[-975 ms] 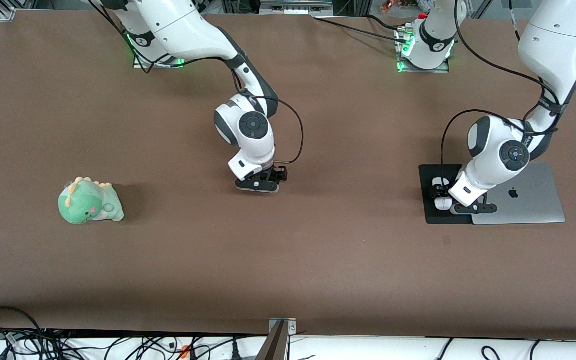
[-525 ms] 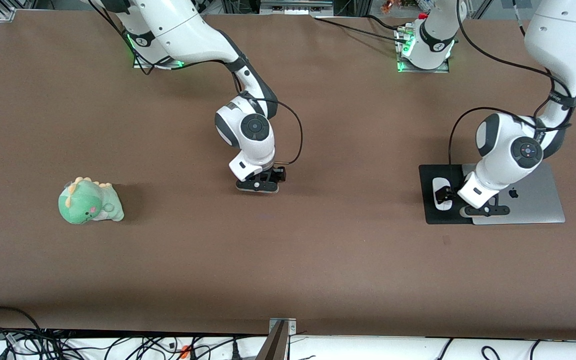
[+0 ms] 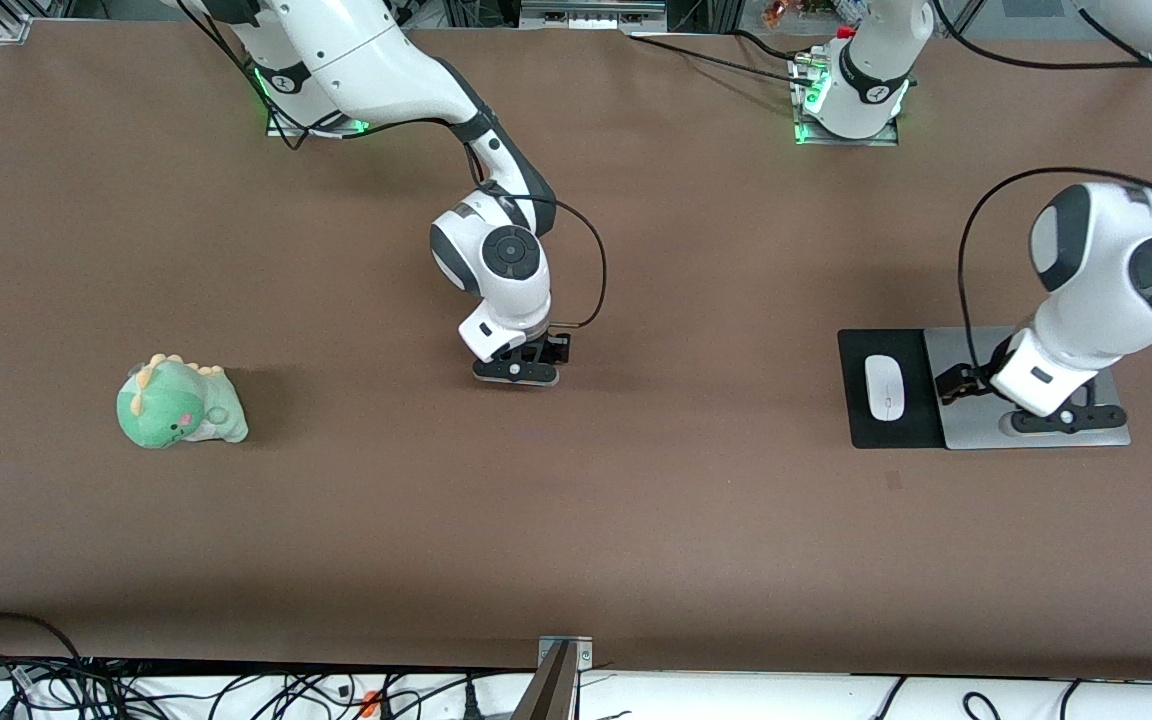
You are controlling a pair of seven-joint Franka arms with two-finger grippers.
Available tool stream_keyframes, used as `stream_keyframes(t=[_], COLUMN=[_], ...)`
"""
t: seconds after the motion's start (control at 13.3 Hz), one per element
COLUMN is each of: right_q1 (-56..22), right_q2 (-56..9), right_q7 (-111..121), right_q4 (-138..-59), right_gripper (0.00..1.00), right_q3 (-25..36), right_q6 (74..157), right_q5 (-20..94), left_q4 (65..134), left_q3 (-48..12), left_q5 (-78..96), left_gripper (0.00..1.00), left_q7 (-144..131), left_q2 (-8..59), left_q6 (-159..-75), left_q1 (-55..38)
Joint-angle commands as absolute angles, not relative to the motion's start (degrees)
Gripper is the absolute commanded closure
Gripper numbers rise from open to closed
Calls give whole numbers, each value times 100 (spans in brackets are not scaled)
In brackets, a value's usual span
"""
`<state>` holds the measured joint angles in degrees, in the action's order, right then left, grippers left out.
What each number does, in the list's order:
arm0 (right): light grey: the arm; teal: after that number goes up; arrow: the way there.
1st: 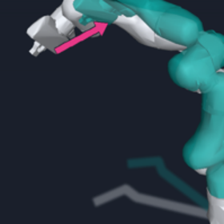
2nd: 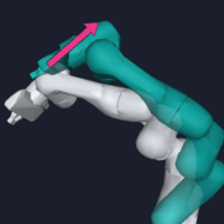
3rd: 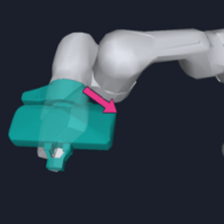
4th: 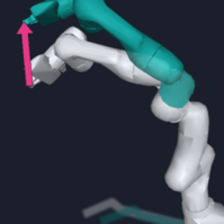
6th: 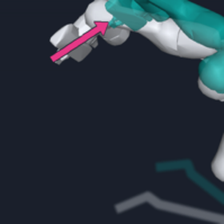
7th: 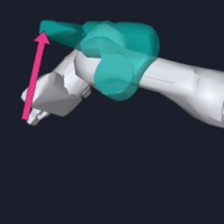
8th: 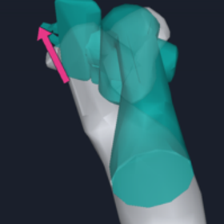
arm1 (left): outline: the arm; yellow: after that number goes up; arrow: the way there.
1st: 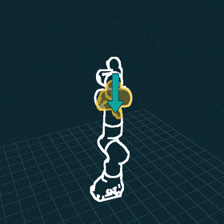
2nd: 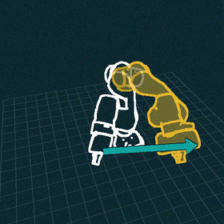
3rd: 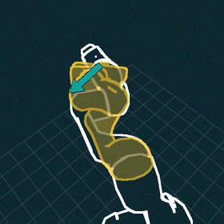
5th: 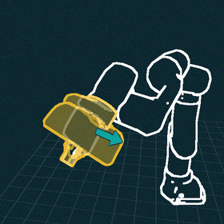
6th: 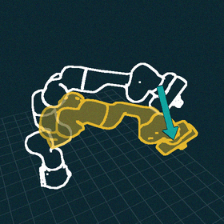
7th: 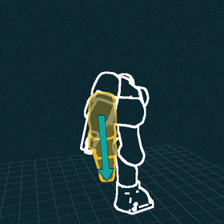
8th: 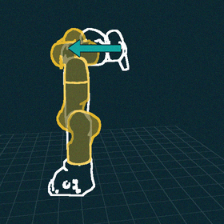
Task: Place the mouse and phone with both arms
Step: 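Open the left gripper over the mouse while the right gripper lifts the phone, then carry the phone toward the plush toy while the left gripper withdraws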
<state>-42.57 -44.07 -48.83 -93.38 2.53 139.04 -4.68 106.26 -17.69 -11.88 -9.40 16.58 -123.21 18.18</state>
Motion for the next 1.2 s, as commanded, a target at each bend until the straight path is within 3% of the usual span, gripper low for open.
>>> stream_keyframes(t=[0.0,0.22,0.53,0.75,1.12], right_q1=[-4070,-3649,-3209,-2814,-1944], right_q2=[-4412,-4158,-3780,-3438,-2665], right_q7=[-4564,-3765,-2823,-2190,-1231], right_q4=[-8853,-8552,-8639,-9139,-10483], right_gripper=[100,100,100,100,100], right_q3=[290,255,290,299,352], right_q6=[12977,12131,11655,11663,12469], right_q5=[-519,-361,-123,-114,-114], left_q4=[10100,9827,8844,8613,8639], left_q3=[-1828,-1819,-1810,-1811,-1828], left_q5=[-837,-555,-457,-457,-361], left_gripper=[0,0,0,0,0], left_q7=[-398,-98,176,132,62], left_q2=[1329,854,738,738,642], left_q6=[-11341,-10515,-9151,-8974,-8868], left_q1=[1881,1994,2004,2004,2004])
